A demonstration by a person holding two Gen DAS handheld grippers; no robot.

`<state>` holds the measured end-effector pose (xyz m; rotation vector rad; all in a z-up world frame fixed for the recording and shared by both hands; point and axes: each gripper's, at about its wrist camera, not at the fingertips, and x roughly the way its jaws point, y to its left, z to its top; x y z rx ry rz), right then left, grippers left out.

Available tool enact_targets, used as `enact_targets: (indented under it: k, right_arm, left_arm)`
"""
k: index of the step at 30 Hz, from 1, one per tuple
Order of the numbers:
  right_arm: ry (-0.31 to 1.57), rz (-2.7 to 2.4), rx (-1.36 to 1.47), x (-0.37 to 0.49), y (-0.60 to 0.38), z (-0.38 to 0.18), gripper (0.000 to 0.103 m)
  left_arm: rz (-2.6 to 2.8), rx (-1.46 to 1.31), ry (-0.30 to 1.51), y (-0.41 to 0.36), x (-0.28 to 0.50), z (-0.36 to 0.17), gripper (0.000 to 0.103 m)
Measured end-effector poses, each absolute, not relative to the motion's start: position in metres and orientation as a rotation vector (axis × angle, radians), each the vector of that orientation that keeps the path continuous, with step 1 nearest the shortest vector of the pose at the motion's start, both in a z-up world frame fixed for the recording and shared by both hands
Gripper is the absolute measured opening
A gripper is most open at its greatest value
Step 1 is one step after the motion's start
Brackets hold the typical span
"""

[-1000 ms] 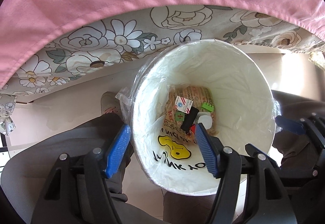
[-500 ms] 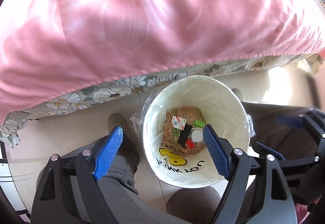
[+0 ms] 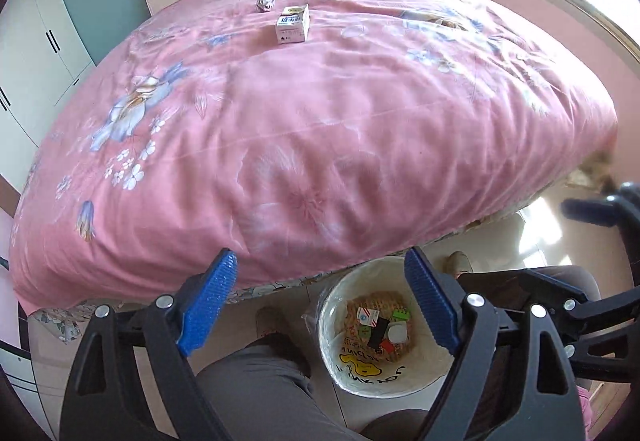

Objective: Collect trash
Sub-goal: 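Move both open tools back over the bed toward the milk carton and paper ball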

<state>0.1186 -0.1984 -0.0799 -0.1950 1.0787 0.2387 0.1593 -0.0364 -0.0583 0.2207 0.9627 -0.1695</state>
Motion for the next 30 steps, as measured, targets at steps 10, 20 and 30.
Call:
enact_targets:
  k: [10, 20, 30]
  right_arm:
    - [0.905, 0.231, -0.225, 0.115, -0.194, 0.004, 0.080]
    - [0.814, 0.206, -0.218, 0.134, -0.189, 0.055, 0.081]
    - [0.788, 0.228, -0.147, 0.185, -0.179, 0.081, 0.085]
  left_arm:
    - [-0.135, 0.230, 0.820, -0.035, 0.155, 0.012, 0.088]
    - [-0.058, 0.200, 0.710, -0.018, 0.175, 0.072, 0.090]
    - [0.030, 0.187, 0.668, -0.002, 0.242, 0.114, 0.091]
